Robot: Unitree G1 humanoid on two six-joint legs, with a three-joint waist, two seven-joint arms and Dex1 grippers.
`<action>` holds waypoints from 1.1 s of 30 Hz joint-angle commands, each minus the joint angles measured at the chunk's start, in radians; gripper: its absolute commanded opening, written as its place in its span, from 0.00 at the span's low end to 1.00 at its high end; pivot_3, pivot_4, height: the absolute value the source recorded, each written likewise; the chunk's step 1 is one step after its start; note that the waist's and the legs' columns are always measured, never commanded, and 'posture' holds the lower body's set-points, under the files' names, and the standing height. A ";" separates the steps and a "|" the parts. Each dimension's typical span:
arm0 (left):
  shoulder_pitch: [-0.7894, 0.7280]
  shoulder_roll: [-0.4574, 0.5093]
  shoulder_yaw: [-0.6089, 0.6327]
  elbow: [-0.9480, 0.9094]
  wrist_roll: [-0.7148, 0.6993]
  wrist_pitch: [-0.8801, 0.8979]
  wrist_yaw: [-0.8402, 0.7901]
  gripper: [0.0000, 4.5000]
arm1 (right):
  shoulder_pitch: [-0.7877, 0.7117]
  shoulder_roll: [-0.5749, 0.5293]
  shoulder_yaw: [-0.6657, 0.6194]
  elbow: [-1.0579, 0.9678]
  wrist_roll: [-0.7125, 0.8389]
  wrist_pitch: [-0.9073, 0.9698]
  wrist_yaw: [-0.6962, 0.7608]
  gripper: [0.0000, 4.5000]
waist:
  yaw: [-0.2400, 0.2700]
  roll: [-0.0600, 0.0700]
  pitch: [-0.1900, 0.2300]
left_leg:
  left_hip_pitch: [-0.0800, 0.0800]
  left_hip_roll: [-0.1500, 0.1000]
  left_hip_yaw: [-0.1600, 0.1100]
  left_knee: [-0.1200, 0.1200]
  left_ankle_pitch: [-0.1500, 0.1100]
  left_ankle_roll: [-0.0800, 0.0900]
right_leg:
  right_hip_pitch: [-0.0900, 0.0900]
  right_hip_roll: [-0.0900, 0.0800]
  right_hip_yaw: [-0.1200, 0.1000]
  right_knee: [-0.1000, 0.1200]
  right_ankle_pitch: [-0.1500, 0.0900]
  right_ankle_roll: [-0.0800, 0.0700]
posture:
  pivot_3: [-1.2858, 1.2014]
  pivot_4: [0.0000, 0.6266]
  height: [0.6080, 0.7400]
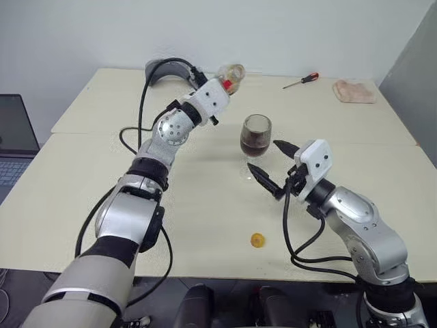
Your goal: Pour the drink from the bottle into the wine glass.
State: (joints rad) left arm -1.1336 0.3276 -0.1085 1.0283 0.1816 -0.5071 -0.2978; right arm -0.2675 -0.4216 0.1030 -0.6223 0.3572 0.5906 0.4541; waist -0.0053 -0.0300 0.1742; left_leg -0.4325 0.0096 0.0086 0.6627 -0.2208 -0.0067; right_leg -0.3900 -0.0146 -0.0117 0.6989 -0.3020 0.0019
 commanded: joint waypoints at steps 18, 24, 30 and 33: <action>0.425 0.001 0.317 -0.455 -0.299 0.499 0.105 0.16 | -0.142 -0.043 0.086 -0.016 0.183 0.105 0.186 1.00 | 0.003 -0.001 -0.001 | 0.001 0.000 -0.002 0.001 -0.002 0.003 | 0.001 0.000 -0.001 0.000 0.000 0.000 | 0.52 0.24 1.00; 0.381 0.020 0.330 -0.316 -0.304 0.483 0.081 0.16 | -0.193 -0.003 0.125 0.032 0.164 0.098 0.185 1.00 | 0.004 -0.002 -0.002 | 0.001 0.000 -0.002 0.001 -0.002 0.004 | 0.001 0.000 -0.001 0.000 0.000 0.000 | 0.52 0.24 1.00; 0.352 0.039 0.317 -0.210 -0.288 0.440 0.051 0.16 | -0.202 0.002 0.129 0.074 0.136 0.090 0.179 1.00 | 0.004 -0.003 -0.002 | 0.001 0.000 -0.002 0.001 -0.002 0.004 | 0.001 -0.001 -0.001 0.000 0.000 0.000 | 0.52 0.24 1.00; 0.347 0.045 0.303 -0.175 -0.273 0.413 0.042 0.16 | -0.203 0.004 0.127 0.082 0.127 0.086 0.181 1.00 | 0.003 -0.003 -0.002 | 0.001 0.000 -0.002 0.001 -0.002 0.004 | 0.001 -0.001 -0.001 0.000 0.000 0.000 | 0.52 0.24 1.00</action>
State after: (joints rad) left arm -0.7683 0.3588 0.2024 0.8443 -0.1035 -0.0698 -0.2515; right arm -0.4505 -0.4215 0.2417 -0.5240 0.4878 0.7028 0.6312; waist -0.0018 -0.0329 0.1717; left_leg -0.4319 0.0094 0.0065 0.6635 -0.2229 -0.0031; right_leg -0.3888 -0.0151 -0.0130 0.6994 -0.3018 0.0017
